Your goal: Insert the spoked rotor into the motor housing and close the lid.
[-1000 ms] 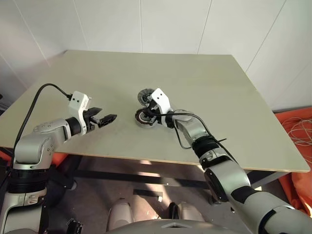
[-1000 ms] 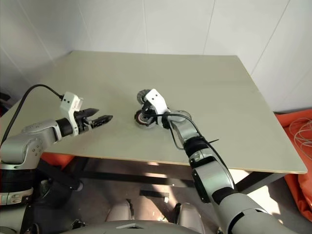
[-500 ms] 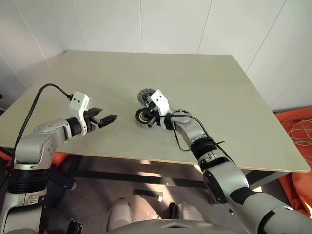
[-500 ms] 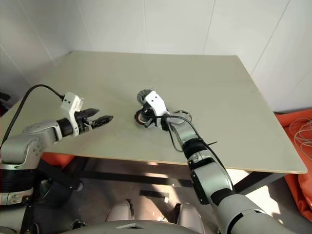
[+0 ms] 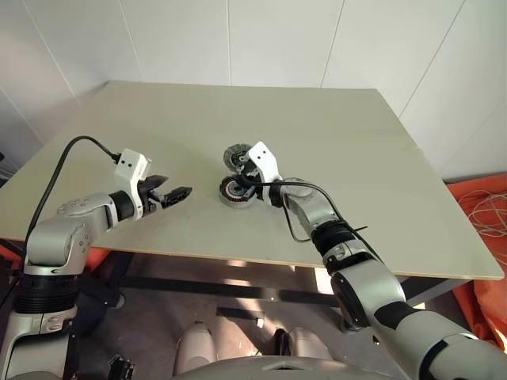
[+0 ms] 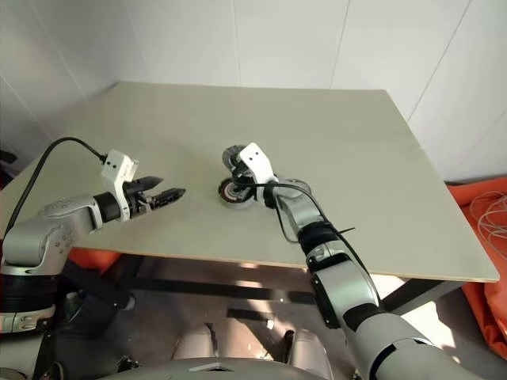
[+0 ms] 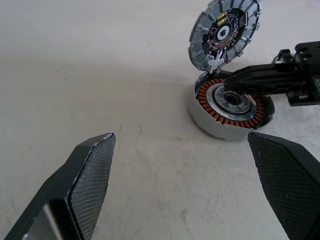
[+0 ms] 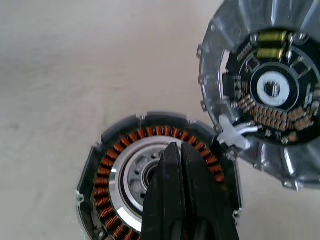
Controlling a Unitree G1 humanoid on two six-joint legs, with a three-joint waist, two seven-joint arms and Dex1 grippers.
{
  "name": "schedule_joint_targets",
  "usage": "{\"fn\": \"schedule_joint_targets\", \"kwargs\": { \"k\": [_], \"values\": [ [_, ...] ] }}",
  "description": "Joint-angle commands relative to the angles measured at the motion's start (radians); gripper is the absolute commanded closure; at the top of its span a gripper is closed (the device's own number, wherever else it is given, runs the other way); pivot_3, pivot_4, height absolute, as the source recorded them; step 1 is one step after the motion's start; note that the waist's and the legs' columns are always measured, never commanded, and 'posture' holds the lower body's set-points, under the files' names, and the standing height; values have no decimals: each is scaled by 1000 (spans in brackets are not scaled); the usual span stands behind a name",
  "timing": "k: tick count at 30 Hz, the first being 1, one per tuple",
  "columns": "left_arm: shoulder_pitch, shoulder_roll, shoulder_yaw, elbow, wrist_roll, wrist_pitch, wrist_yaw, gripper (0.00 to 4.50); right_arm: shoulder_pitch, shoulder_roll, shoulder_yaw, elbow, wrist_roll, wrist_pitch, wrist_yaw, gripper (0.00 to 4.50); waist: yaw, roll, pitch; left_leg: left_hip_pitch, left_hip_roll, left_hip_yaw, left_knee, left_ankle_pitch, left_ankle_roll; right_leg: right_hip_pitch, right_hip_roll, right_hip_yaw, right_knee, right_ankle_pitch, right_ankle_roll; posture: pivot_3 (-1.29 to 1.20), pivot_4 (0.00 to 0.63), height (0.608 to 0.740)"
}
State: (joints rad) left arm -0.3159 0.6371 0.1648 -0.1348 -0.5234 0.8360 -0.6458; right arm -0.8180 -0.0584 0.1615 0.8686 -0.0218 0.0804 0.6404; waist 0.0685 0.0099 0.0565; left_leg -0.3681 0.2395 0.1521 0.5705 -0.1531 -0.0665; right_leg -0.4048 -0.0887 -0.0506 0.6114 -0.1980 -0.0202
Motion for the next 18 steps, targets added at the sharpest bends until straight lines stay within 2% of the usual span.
{"fn": "schedule_joint_targets", "kwargs": {
  "k": [1,6,9,15,18],
  "values": [
    [-17,18,12,-27,7,-18,0,0,-28,6,-6,-10,-1,-38,-8,4456,0,0,0,0,0,0,0,0,0,0,0,0,0,0,0,0,0,740],
    [-19,14,12,-25,7,-20,1,0,-19,-3,-12,-52,4,-31,-9,4456,0,0,0,0,0,0,0,0,0,0,0,0,0,0,0,0,0,740],
    [-25,7,14,-20,-2,-6,6,0,8,-28,-28,-161,33,24,16,4456,1,0,0,0,0,0,0,0,0,0,0,0,0,0,0,0,0,740],
    [-30,2,11,-11,-8,-3,5,0,126,-142,-39,-439,67,210,65,4456,6,0,0,0,0,0,0,0,0,1,0,0,-1,0,0,0,0,740],
    [-41,-10,6,4,-20,9,-1,0,197,-234,-49,-568,72,310,90,4456,6,0,0,0,0,0,0,0,0,1,0,0,-2,0,0,0,0,740]
  ]
}}
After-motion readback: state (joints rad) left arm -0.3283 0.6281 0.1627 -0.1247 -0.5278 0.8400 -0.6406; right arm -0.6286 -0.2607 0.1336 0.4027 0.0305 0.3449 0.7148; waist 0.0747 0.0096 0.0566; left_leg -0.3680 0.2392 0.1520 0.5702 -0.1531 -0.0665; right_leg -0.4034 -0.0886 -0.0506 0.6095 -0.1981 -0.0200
